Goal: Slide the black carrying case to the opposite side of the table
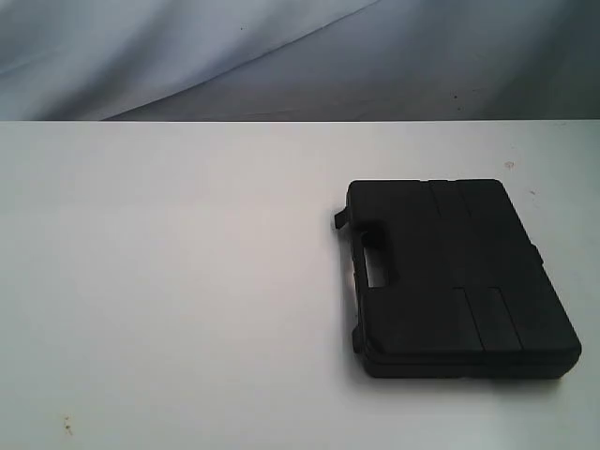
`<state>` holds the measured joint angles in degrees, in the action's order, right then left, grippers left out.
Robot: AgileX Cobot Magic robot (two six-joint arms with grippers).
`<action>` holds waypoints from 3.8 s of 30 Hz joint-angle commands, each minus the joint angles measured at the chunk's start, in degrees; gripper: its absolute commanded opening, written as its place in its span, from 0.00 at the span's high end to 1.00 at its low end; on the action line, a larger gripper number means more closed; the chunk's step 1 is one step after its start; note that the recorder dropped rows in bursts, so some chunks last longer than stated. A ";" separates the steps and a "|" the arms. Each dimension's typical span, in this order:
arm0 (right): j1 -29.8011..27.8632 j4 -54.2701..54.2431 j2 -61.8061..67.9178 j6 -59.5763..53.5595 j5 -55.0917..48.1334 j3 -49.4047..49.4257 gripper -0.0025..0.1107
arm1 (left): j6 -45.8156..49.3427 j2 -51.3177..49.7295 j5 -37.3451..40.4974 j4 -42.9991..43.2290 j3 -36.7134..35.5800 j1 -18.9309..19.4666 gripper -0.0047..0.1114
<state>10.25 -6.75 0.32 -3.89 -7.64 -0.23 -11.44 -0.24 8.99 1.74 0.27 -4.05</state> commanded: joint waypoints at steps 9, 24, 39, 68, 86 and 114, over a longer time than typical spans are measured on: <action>0.28 0.72 -0.32 -0.39 0.38 0.23 0.98 | -0.08 0.24 -0.18 0.32 -0.27 -0.19 0.96; 0.28 -17.84 -0.32 4.19 20.41 0.23 0.98 | -0.08 0.24 -0.18 0.32 -0.27 -0.19 0.96; 0.65 -21.59 18.57 -6.26 -13.88 -32.73 0.98 | -0.08 0.24 -0.18 0.32 -0.27 -0.19 0.96; 24.58 -1.30 87.20 11.03 -41.17 -73.56 0.98 | -0.08 0.24 -0.18 0.32 -0.27 -0.19 0.96; 27.30 3.62 109.79 25.48 -49.60 -84.24 0.84 | -0.08 0.24 -0.18 0.32 -0.27 -0.19 0.96; 27.30 4.22 118.60 32.33 -43.71 -84.24 0.65 | -0.08 0.24 -0.18 0.32 -0.27 -0.19 0.96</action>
<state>37.29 -3.65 118.60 27.56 -53.21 -84.10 -11.44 -0.24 8.99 1.84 0.27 -4.05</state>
